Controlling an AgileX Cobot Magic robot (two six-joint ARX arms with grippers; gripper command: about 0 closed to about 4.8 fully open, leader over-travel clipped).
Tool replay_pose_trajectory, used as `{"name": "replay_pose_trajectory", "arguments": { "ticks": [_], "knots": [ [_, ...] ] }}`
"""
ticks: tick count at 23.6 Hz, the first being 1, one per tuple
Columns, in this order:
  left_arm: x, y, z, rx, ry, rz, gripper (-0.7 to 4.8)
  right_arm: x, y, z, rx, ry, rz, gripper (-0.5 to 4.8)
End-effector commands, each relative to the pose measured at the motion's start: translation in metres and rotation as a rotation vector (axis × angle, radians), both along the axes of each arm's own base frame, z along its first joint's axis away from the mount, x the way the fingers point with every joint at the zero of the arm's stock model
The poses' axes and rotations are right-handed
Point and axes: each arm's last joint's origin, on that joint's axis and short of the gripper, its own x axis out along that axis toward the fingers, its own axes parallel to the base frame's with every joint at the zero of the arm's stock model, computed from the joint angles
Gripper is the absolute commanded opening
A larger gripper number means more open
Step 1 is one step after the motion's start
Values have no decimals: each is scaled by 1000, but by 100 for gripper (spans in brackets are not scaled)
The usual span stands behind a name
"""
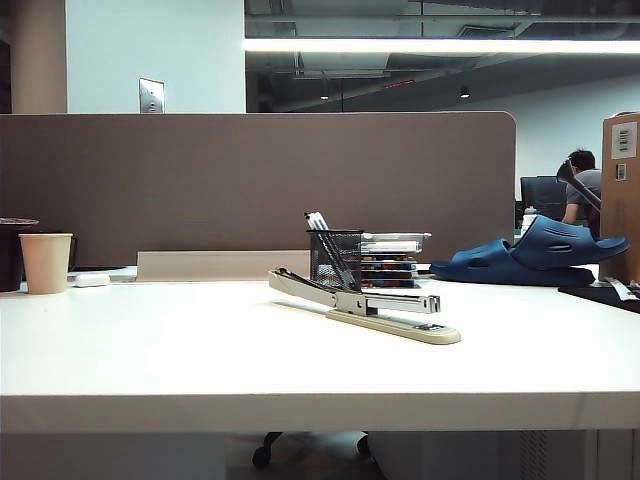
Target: Pick up a set of staples and put them into the open stapler.
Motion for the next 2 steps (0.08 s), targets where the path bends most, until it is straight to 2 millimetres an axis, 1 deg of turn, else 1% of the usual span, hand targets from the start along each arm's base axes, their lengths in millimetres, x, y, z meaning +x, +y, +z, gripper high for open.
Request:
{"name": "replay_pose_trajectory", "arguments": {
  "ticks": [1,2],
  "knots": [
    [0,0,1,-3,-12,2,-6,0,0,0,-3,-15,-2,-5],
    [0,0,1,-3,-12,2,-6,0,0,0,-3,-15,-2,-5]
  ]
}}
